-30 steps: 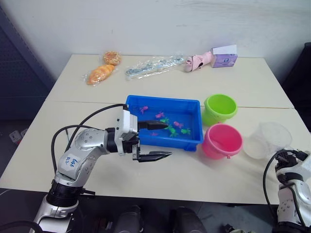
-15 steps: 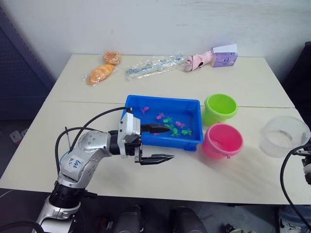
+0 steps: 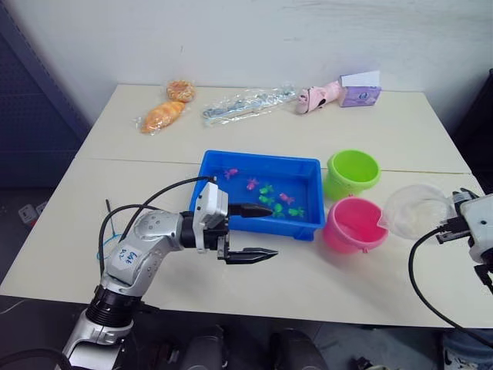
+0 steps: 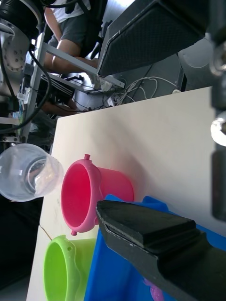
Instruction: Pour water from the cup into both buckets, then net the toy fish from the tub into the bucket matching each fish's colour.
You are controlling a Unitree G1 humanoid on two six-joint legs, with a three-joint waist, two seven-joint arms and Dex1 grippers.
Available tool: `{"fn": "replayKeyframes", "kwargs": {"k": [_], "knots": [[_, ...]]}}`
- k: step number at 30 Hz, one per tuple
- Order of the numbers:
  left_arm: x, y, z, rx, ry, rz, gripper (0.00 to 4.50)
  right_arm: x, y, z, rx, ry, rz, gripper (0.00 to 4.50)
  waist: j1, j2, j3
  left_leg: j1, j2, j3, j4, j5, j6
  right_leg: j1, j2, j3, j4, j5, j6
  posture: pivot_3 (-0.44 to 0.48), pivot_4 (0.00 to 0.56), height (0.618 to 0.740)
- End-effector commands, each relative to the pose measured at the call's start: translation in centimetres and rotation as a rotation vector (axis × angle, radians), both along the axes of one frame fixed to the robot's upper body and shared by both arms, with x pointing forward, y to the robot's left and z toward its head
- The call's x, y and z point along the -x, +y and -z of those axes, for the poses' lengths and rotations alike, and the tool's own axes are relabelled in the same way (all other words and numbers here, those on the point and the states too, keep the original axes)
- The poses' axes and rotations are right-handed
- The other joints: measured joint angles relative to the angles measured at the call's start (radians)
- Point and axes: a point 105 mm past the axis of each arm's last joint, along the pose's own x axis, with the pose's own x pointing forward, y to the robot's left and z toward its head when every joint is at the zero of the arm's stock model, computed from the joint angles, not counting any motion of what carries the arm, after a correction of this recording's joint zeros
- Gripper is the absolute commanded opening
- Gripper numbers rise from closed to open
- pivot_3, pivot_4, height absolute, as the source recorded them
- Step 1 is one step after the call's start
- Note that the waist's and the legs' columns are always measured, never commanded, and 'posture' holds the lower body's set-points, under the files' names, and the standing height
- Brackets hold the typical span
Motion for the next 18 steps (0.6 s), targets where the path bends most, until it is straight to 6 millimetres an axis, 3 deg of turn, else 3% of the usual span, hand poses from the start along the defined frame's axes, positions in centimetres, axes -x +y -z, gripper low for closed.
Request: {"fn": "replayKeyframes", "kwargs": {"k": [1, 18], "knots": [[0.0, -0.4, -0.8, 0.017, -0.042, 0.008, 4.50, -0.5, 0.3, -1.9, 0.094, -0.089, -0.002, 0.05, 0.000, 0.000, 0.000, 0.000, 0.000, 0.000, 0.000, 0.000, 0.000, 0.000, 0.000, 0.000, 0.000, 0.000, 0.000, 0.000, 0.150, 0.740], [0.1, -0.8, -0.8, 0.042, -0.055, -0.021, 4.50, -2.0, 1.4, -3.0, 0.334, -0.108, -0.076, 0.05, -0.001, 0.000, 0.000, 0.000, 0.000, 0.000, 0.001, 0.001, 0.000, 0.000, 0.000, 0.000, 0.000, 0.000, 0.000, 0.000, 0.150, 0.740]]}}
